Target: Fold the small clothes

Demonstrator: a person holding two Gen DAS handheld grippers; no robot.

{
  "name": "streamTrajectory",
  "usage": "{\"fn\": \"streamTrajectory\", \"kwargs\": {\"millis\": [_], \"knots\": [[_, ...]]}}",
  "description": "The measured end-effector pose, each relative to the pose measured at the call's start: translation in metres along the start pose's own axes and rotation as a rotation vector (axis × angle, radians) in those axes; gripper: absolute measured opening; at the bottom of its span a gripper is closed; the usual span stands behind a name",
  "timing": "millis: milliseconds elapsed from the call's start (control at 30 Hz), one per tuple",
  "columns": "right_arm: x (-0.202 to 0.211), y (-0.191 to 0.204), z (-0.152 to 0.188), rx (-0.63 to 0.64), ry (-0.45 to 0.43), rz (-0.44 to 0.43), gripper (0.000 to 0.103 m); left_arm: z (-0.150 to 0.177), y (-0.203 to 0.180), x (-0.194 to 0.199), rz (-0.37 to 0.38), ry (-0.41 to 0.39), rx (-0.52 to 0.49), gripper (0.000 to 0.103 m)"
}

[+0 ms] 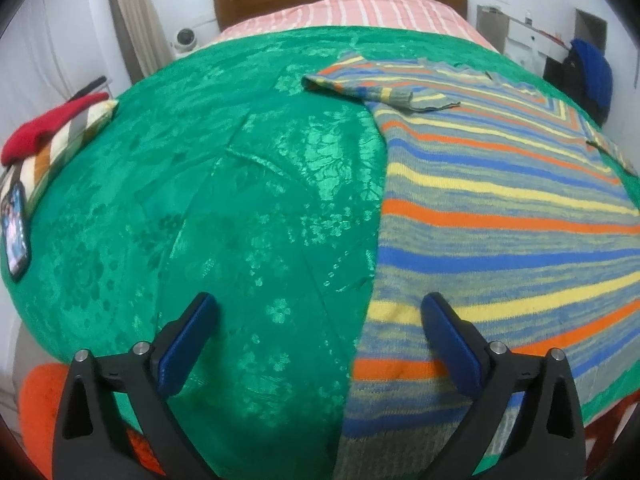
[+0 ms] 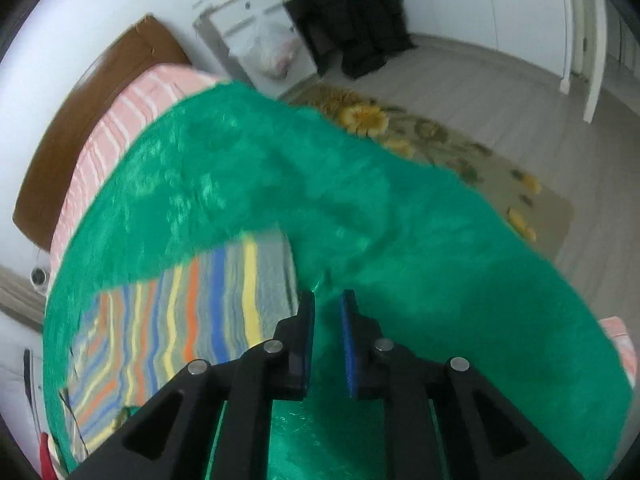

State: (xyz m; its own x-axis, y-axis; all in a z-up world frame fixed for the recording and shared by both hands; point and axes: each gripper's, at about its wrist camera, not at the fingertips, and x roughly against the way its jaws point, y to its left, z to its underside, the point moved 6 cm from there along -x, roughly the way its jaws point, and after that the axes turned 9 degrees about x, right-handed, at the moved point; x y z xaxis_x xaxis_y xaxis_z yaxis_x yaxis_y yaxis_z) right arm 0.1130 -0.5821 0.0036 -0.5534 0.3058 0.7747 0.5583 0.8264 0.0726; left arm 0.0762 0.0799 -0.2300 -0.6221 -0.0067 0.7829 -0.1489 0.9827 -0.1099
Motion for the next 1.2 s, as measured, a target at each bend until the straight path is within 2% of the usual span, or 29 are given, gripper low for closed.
{"fn": "streamTrajectory", "kwargs": {"millis": [67, 133, 200, 233, 267, 300, 333, 367, 400, 433, 467, 500, 567, 633, 733, 833, 867, 933, 967, 1000, 1033, 1067, 1100, 1167, 1200], "knots": [[0.014, 0.014, -0.005, 0.044, -0.038, -0.051, 0.015, 0.000, 0.001, -0.002, 0.011, 0.005, 0.018, 0.103], [0.019, 0.039, -0.006, 0.133, -0.039, -0.132, 0.016, 0.001, 0.002, -0.004, 0.016, 0.011, 0.030, 0.103], [0.012, 0.064, 0.006, 0.223, 0.011, -0.194, 0.021, 0.002, 0.003, -0.006, 0.026, 0.028, 0.061, 0.103], [0.003, 0.071, 0.017, 0.254, 0.054, -0.189, 0.028, 0.002, 0.004, -0.007, 0.035, 0.036, 0.073, 0.103], [-0.007, 0.072, 0.026, 0.269, 0.091, -0.165, 0.030, 0.002, 0.006, -0.008, 0.048, 0.045, 0.081, 0.103], [-0.018, 0.068, 0.036, 0.282, 0.137, -0.106, 0.026, 0.003, 0.006, -0.008, 0.054, 0.050, 0.079, 0.103], [-0.023, 0.063, 0.044, 0.289, 0.140, -0.053, 0.018, 0.002, 0.006, -0.008, 0.055, 0.070, 0.058, 0.103], [-0.017, 0.061, 0.045, 0.296, 0.089, -0.020, 0.018, 0.002, 0.005, -0.006, 0.054, 0.102, 0.028, 0.103], [-0.005, 0.060, 0.046, 0.309, 0.038, 0.050, 0.021, -0.002, 0.006, 0.000, 0.038, 0.127, -0.002, 0.101], [0.006, 0.061, 0.048, 0.318, 0.003, 0.089, 0.024, -0.008, 0.006, 0.008, 0.024, 0.105, -0.021, 0.100], [0.023, 0.068, 0.054, 0.331, -0.039, 0.080, 0.026, -0.018, 0.005, 0.019, 0.016, 0.057, -0.046, 0.100], [0.034, 0.076, 0.061, 0.348, -0.054, 0.039, 0.029, -0.033, 0.002, 0.032, 0.019, -0.009, -0.085, 0.100], [0.058, 0.094, 0.084, 0.410, -0.077, -0.036, 0.047, -0.069, -0.016, 0.051, 0.065, -0.105, -0.181, 0.100], [0.077, 0.106, 0.114, 0.469, -0.105, -0.082, 0.051, -0.106, -0.046, 0.056, 0.126, -0.158, -0.311, 0.101], [0.083, 0.116, 0.159, 0.502, -0.089, -0.145, 0.051, -0.136, -0.095, 0.031, 0.194, -0.136, -0.524, 0.101], [0.078, 0.108, 0.190, 0.459, -0.085, -0.158, 0.051, -0.138, -0.124, -0.016, 0.211, -0.047, -0.656, 0.101], [0.078, 0.105, 0.196, 0.442, -0.085, -0.156, 0.051, -0.135, -0.129, -0.037, 0.196, -0.003, -0.705, 0.097], [0.073, 0.097, 0.200, 0.403, -0.095, -0.152, 0.051, -0.128, -0.130, -0.067, 0.139, 0.054, -0.771, 0.081], [0.074, 0.095, 0.200, 0.387, -0.107, -0.152, 0.051, -0.123, -0.128, -0.081, 0.117, 0.088, -0.786, 0.069], [0.076, 0.094, 0.200, 0.380, -0.116, -0.156, 0.051, -0.123, -0.127, -0.090, 0.124, 0.116, -0.775, 0.061], [0.078, 0.093, 0.198, 0.380, -0.121, -0.155, 0.051, -0.126, -0.123, -0.093, 0.170, 0.130, -0.722, 0.052], [0.081, 0.091, 0.196, 0.381, -0.128, -0.152, 0.051, -0.132, -0.119, -0.095, 0.189, 0.137, -0.660, 0.019], [0.082, 0.090, 0.195, 0.379, -0.133, -0.151, 0.051, -0.140, -0.113, -0.095, 0.192, 0.143, -0.588, 0.007], [0.082, 0.086, 0.194, 0.365, -0.136, -0.156, 0.051, -0.155, -0.103, -0.087, 0.251, 0.126, -0.467, 0.006], [0.080, 0.087, 0.193, 0.362, -0.135, -0.158, 0.051, -0.171, -0.087, -0.078, 0.275, 0.095, -0.348, 0.006]]}}
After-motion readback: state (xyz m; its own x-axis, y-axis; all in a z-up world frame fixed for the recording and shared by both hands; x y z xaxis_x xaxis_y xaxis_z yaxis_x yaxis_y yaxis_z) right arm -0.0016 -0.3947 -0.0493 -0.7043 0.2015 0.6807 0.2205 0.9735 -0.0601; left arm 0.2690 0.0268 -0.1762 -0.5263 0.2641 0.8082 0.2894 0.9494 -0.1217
